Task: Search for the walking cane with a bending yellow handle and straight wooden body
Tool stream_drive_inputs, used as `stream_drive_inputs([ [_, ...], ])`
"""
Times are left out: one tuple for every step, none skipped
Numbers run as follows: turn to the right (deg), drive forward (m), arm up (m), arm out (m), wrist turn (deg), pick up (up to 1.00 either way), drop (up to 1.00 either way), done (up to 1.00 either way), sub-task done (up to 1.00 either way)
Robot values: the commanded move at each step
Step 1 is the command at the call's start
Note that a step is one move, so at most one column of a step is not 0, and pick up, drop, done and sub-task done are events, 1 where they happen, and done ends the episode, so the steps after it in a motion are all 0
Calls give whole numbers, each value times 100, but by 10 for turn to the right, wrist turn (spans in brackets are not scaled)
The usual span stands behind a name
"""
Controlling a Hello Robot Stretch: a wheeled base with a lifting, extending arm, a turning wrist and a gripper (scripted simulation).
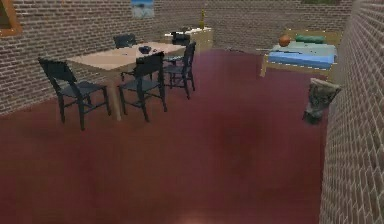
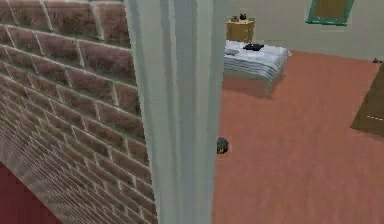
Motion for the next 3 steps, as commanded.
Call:
stream_drive_inputs([
  [180,0,0,0,0,0,0,0,0],
  [30,0,0,0,0,0,0,0,0],
  [0,100,0,0,0,0,0,0,0],
])
